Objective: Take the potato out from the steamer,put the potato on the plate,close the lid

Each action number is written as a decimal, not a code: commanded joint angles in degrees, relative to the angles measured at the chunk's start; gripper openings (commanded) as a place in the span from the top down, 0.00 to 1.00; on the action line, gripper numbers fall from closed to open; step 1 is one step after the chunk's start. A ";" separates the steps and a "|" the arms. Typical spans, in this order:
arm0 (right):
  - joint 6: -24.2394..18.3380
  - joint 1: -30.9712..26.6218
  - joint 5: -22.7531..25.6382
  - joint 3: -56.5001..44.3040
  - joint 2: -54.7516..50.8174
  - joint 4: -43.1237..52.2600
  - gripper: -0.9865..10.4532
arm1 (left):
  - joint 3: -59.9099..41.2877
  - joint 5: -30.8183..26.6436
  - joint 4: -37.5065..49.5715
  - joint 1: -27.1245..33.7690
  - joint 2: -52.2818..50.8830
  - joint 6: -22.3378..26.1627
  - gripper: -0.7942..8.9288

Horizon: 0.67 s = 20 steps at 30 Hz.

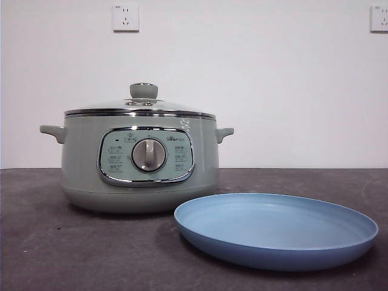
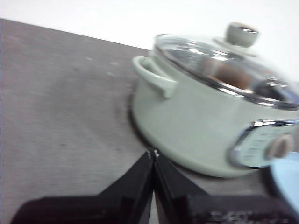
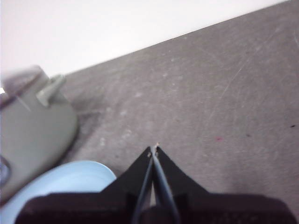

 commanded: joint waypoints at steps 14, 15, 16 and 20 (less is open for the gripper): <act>4.83 0.07 -8.98 17.20 5.95 -9.68 0.92 | 16.85 6.97 -10.12 0.15 0.46 -10.56 0.93; 3.82 0.09 -9.66 18.95 7.08 -11.19 0.92 | 18.27 7.74 -11.23 0.15 0.92 -10.05 0.93; 2.32 0.09 -10.84 21.35 8.76 -13.25 0.92 | 20.15 9.14 -12.85 0.15 1.68 -9.70 0.93; -2.14 0.11 -16.24 29.55 15.19 -20.02 0.92 | 25.68 13.62 -18.10 0.15 6.08 -5.68 0.93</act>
